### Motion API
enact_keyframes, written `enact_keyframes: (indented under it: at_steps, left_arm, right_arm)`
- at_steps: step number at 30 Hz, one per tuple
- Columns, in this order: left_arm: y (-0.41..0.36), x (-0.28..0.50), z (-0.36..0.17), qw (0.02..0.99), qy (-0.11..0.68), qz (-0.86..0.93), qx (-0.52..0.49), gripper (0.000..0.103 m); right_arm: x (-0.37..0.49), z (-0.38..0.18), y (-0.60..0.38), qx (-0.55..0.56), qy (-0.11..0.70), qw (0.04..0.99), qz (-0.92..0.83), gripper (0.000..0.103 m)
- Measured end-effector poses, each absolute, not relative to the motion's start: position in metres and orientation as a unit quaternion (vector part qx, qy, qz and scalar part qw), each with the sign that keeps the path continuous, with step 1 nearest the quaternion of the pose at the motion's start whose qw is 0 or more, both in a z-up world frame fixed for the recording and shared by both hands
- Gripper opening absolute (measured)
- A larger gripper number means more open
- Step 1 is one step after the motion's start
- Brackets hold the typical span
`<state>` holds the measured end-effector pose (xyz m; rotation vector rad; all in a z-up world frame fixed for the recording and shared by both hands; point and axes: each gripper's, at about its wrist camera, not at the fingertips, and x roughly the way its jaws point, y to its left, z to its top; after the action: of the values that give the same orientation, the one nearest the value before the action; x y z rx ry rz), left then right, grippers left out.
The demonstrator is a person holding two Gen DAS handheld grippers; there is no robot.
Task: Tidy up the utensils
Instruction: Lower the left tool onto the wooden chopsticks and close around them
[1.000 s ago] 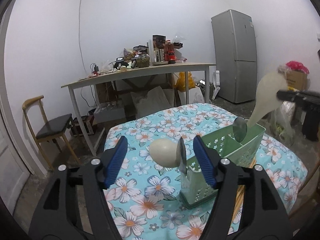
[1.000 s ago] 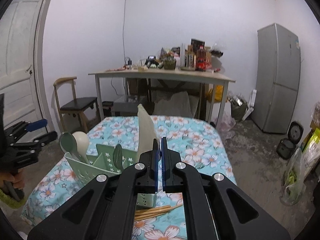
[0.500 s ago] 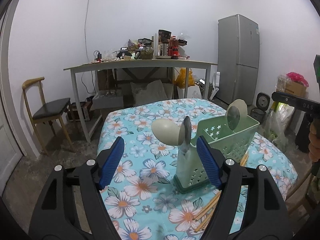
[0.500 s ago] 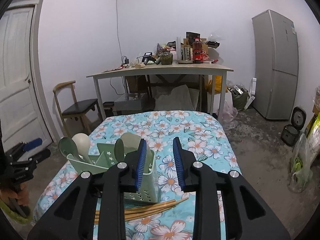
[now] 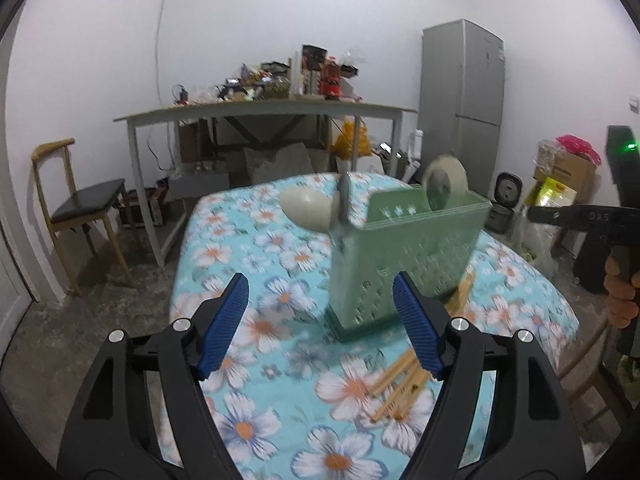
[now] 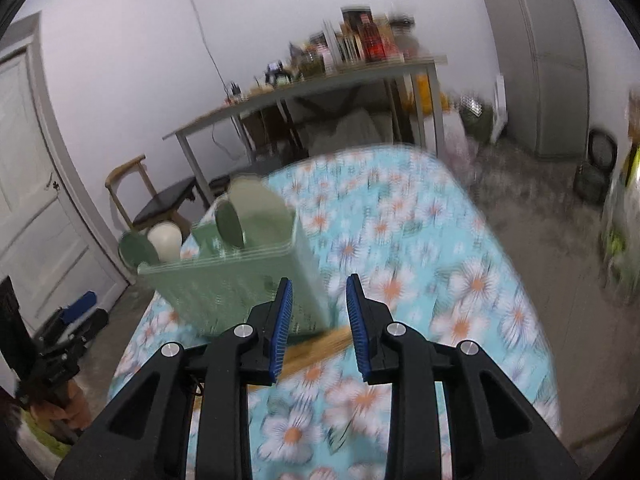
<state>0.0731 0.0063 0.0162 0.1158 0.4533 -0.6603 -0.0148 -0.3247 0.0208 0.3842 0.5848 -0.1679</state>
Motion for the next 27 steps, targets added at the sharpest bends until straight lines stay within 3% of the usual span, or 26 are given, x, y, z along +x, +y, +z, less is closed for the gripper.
enact_keyframes:
  at_steps: [7, 14, 20, 27]
  left_arm:
    - [-0.013, 0.063, -0.01, 0.892, 0.249, -0.368, 0.081, 0.069]
    - [-0.043, 0.061, -0.032, 0.869, 0.269, -0.4, 0.113, 0.05]
    - [-0.066, 0.064, -0.045, 0.855, 0.279, -0.414, 0.143, 0.031]
    - [-0.082, 0.072, -0.057, 0.846, 0.291, -0.418, 0.161, 0.024]
  right_arm:
    - [-0.005, -0.037, -0.336, 0.309, 0.347, 0.883, -0.07, 0.028]
    - [0.009, -0.074, -0.365, 0.407, 0.359, 0.837, -0.07, 0.027]
    - [0.022, -0.087, -0.392, 0.447, 0.35, 0.817, -0.097, 0.019]
    - [0.042, -0.103, -0.42, 0.478, 0.348, 0.797, -0.124, 0.017]
